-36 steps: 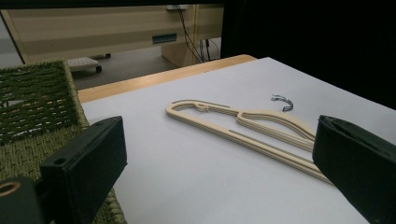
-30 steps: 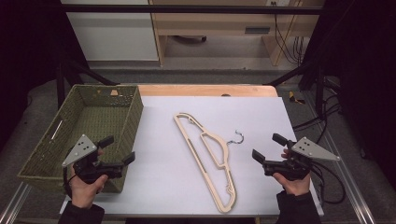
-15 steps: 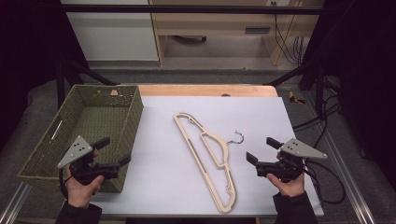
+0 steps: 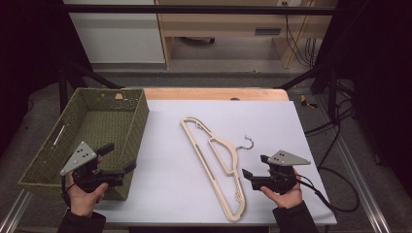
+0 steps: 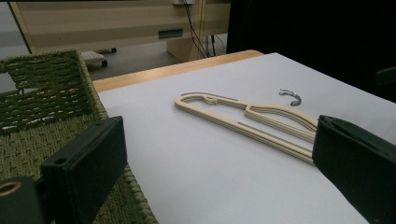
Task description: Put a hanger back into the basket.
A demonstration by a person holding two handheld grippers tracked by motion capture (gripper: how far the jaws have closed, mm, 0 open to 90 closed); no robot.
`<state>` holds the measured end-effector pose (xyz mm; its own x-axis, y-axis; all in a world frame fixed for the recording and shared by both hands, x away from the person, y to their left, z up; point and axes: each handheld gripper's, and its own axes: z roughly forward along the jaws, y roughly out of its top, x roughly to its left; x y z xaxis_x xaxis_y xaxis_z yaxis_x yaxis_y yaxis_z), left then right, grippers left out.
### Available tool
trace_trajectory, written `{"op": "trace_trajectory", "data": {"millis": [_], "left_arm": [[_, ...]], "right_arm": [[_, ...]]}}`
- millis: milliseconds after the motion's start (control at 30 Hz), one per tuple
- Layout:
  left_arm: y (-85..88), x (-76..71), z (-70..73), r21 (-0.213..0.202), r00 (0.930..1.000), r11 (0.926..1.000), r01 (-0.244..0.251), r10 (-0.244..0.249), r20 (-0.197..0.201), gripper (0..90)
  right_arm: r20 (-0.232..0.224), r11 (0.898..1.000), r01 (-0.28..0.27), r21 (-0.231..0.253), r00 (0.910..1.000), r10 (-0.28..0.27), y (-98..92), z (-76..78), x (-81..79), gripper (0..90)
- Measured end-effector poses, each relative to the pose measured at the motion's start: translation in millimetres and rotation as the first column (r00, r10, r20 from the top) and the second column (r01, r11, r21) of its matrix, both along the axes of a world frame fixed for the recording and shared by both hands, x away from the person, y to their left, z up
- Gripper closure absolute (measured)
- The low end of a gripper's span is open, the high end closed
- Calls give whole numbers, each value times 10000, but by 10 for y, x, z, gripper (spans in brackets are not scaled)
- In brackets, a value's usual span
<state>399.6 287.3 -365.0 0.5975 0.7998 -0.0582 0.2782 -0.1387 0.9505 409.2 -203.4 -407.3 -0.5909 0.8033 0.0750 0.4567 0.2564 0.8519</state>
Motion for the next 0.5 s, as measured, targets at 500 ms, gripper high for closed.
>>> {"op": "trace_trajectory", "data": {"millis": [500], "left_arm": [[-10,-4,-3,16,10000,10000,2,-2,3,33]], "right_arm": [[-1365,9982,-100,-586,9906,19,182,-316,75,327]]}}
